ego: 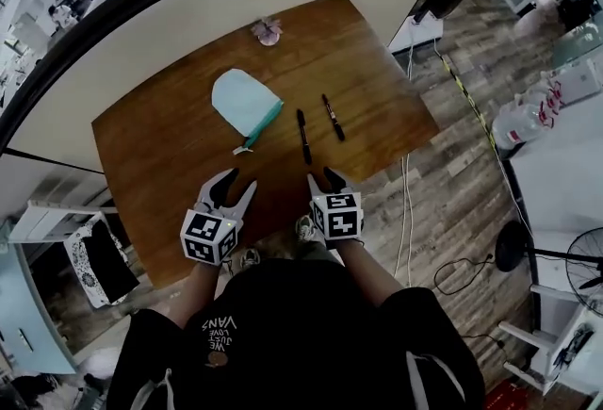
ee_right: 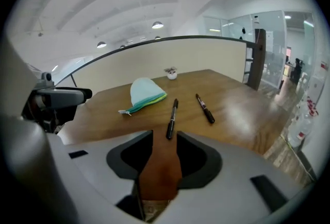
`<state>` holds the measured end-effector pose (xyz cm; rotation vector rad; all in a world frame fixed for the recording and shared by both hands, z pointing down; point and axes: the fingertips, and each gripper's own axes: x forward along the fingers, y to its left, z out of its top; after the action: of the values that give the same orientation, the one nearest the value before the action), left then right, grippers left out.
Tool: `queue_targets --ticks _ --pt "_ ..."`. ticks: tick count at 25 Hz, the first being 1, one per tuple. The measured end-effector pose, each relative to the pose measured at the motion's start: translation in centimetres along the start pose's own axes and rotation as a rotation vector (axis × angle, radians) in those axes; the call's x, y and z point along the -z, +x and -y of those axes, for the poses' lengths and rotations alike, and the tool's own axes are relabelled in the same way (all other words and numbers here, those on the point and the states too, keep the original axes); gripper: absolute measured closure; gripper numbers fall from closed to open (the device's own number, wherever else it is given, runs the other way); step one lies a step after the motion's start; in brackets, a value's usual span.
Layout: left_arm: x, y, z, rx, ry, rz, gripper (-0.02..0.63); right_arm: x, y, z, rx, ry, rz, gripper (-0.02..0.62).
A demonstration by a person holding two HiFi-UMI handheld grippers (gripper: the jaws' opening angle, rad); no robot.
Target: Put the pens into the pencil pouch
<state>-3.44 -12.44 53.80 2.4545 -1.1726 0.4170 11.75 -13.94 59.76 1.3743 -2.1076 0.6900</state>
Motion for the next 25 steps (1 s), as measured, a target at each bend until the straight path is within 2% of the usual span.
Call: queue_targets --ticks 8,13,17,21,22,23,25 --pt "-0.4 1.1 -1.2 -0.130 -0.024 -0.011 0.439 -1.1 4.9 0.3 -0.092 -0.140 -0.071 0.451" --pt "-0.4 2.0 -2.3 -0.210 0.009 -0.044 0.439 -0.8 7.2 0.0 -0.135 -0.247 -0.131 0.451" --pt "-0.3 3.3 -3.2 -0.221 0.042 -0.072 0.439 -0.4 8.2 0.7 -0.114 -0.280 -0.169 0.451" --pt "-0.6 5.1 -4.6 -0.201 0.082 -0.094 0.439 -0.3 8.3 0.7 -0.106 -0.287 -0.177 0.455" --pt "-0.7 5.6 -5.1 -0.199 0.101 -0.105 0.439 -0.2 8.3 0.7 -0.097 -0.276 -0.174 0.464" --pt "-0.6 6.1 -5.6 -0.196 0.125 -0.121 0.439 -0.2 8.3 0.8 -0.087 -0.259 -0.171 0.515" --pt "0.1 7.5 -6.6 -0.178 0.168 -0.164 0.439 -0.2 8.4 0.9 -0.070 -0.226 -0.169 0.525"
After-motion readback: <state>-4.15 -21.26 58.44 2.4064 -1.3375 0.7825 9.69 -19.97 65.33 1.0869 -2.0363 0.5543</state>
